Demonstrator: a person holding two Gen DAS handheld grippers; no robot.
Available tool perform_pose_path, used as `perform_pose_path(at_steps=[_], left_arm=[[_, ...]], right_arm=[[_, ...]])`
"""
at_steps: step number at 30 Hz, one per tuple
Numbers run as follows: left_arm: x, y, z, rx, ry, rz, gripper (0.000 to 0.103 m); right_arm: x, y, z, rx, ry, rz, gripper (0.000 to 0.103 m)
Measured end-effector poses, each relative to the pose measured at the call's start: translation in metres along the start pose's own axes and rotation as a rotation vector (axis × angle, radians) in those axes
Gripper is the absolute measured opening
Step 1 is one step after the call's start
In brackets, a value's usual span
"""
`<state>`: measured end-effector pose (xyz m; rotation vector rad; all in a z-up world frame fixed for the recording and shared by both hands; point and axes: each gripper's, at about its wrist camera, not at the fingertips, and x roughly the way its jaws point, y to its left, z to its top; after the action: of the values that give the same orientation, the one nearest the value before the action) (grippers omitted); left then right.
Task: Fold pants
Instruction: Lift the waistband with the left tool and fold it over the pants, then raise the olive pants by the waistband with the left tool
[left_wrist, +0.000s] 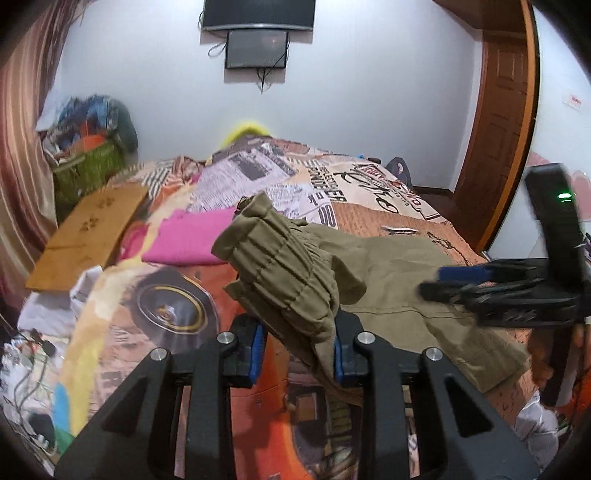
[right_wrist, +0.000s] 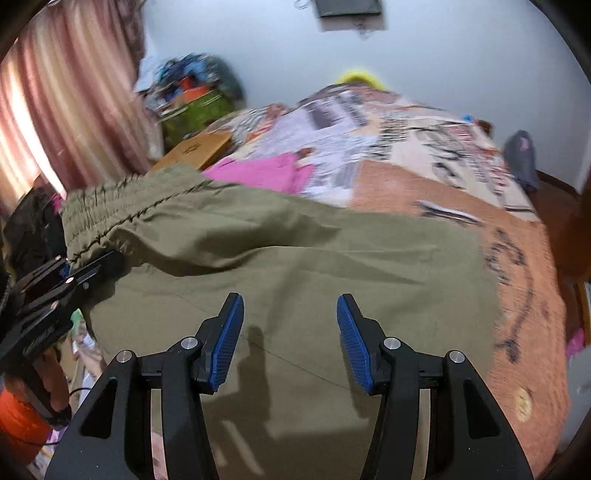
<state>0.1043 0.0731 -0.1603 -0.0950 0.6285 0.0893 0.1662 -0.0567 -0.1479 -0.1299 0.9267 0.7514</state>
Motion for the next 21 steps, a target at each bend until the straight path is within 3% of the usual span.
perform_pose_path(at_steps=[9, 13, 17, 21], left_arm=[[-0.024, -0.004, -0.008, 0.065, -0.01, 0.009, 0.026], [-0.027, -0.011, -0.011, 0.1, -0.024, 0.016, 0.026], [-0.032, -0.017, -0.004, 0.143, -0.051, 0.031, 0.026], [-0.037, -0.023, 0.002, 0.162, -0.065, 0.03, 0.026]], right_arm=[[0.046, 0.036, -0.014, -0.105, 0.182, 0.082, 0.05], [0.046, 0.038, -0.016, -0.123, 0.185, 0.077, 0.05], [0.025, 0.027, -0.021, -0.056, 0.147, 0.109, 0.05], [-0.009, 0.013, -0.038, -0.05, 0.082, 0.023, 0.05]])
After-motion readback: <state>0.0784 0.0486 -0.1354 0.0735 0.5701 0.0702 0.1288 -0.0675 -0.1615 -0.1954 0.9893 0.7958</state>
